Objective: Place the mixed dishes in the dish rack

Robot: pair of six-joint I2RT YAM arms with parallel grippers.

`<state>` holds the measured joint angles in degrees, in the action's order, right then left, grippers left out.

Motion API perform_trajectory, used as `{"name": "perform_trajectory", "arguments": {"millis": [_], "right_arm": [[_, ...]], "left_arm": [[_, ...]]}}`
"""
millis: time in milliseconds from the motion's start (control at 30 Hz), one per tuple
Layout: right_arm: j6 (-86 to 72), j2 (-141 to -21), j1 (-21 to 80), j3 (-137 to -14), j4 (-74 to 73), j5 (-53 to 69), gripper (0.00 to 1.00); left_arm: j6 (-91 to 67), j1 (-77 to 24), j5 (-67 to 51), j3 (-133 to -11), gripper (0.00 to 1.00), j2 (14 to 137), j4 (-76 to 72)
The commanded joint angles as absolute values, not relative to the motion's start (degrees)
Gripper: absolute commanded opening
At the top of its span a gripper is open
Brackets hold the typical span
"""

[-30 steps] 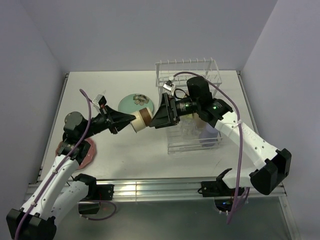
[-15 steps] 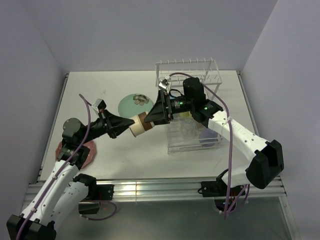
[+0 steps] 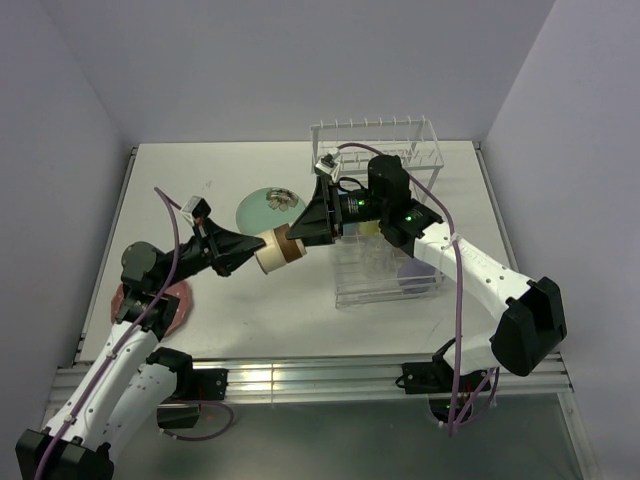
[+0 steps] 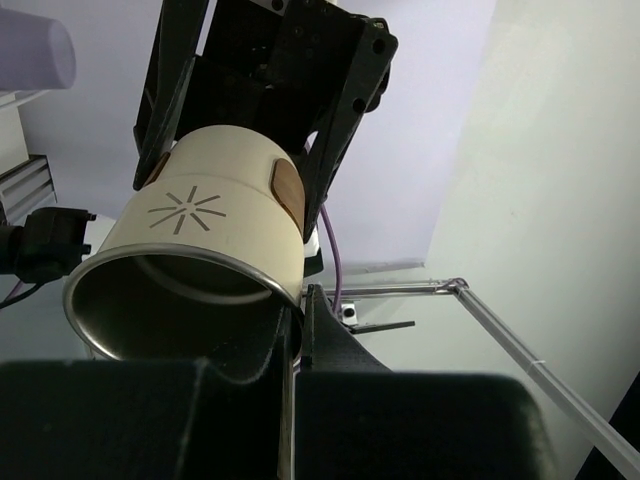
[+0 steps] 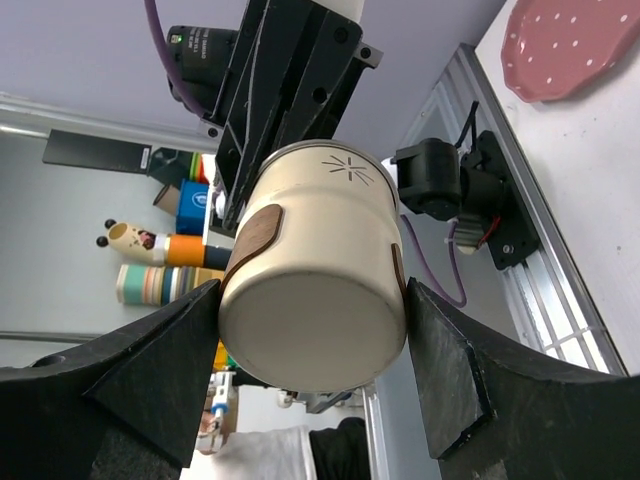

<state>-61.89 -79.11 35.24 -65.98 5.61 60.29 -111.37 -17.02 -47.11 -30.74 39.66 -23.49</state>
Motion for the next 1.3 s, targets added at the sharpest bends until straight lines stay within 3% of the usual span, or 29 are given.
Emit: {"name": "perform_trajectory", "arguments": {"millis": [0, 33, 67, 167, 200, 267, 400, 533, 667, 900, 1267], "right_arm": [[-62.40, -78.84, 38.41, -67.59, 8.97, 61.17, 0.12], [-61.10, -78.75, 38.41, -67.76, 7.83, 60.65, 0.00], [-60.21, -78.58, 38.50, -67.94, 5.21, 59.51, 0.00], [-51.97, -77.70, 38.32, -70.66, -7.83, 53.74, 0.00], [-49.07, -77.35, 38.32, -71.88, -12.52, 51.44, 0.00], [-41.68, -76.99, 38.14, -74.96, -24.88, 45.82, 0.00], [-35.26, -74.19, 37.18, -76.03, -35.93, 31.86, 0.00], [-31.48, -72.42, 35.77, -77.77, -44.98, 20.26, 0.00], [-27.95, -73.30, 35.68, -78.93, -53.86, 8.98, 0.00], [-25.67, -75.14, 35.68, -77.87, -55.63, 2.64, 0.00], [-23.64, -80.15, 35.68, -79.28, -58.63, -3.34, 0.00]], "left_arm": [[-111.36, -17.49, -48.86, -31.03, 0.00, 41.04, -26.63], [-111.36, -17.49, -49.13, -30.68, 0.03, 41.13, -26.80], [-110.23, -17.49, -49.48, -30.67, 0.31, 41.05, -26.20], [-103.05, -17.32, -49.49, -32.43, 0.91, 40.87, -14.28], [-100.48, -17.31, -49.05, -33.13, 0.96, 41.04, -5.45], [-92.95, -17.05, -46.42, -35.76, 0.99, 41.65, 5.21], [-83.60, -16.26, -37.81, -41.82, 0.99, 44.38, 31.39], [-79.72, -16.00, -29.28, -44.99, 0.99, 49.03, 41.82], [-79.10, -16.00, -26.99, -44.83, 0.99, 53.86, 41.06], [-74.10, -16.00, -23.91, -47.98, 0.99, 63.44, 42.70], [-61.35, -15.91, -17.49, -66.35, 0.99, 86.90, 53.88]]}}
